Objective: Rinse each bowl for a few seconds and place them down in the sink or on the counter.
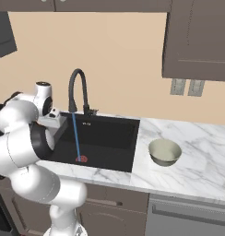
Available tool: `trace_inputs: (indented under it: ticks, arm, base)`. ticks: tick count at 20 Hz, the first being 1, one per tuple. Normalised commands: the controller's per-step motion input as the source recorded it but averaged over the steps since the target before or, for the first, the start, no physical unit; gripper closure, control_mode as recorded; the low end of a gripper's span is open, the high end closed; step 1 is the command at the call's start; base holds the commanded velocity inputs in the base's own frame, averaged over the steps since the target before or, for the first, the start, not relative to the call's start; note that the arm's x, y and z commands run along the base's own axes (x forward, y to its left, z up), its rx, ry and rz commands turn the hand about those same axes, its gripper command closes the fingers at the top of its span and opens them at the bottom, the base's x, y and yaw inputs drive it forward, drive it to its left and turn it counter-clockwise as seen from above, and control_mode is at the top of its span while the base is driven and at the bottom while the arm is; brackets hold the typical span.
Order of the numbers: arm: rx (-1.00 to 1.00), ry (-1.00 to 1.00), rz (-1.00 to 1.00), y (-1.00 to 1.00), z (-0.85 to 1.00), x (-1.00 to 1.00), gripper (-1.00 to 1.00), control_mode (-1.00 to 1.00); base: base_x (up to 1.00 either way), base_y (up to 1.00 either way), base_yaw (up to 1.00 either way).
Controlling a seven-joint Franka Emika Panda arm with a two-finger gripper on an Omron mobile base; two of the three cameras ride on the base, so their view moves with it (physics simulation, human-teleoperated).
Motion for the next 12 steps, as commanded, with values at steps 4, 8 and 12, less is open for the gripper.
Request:
trace_inputs:
  ticks: [4,8,12]
  arm:
    - [0.0,-0.01,-0.01,0.14,-0.11,0.05,1.0,-1.0]
    - [0.0,-0.01,-0.01,0.1,-0.11,0.06,1.0,-1.0]
    - [0.0,0.0,-0.02,0.0,-0.09,0.07,1.0,-1.0]
  base:
    - [0.0,0.0,0.0]
    - [0.0,0.0,0.0]
    - [0.0,0.0,0.0]
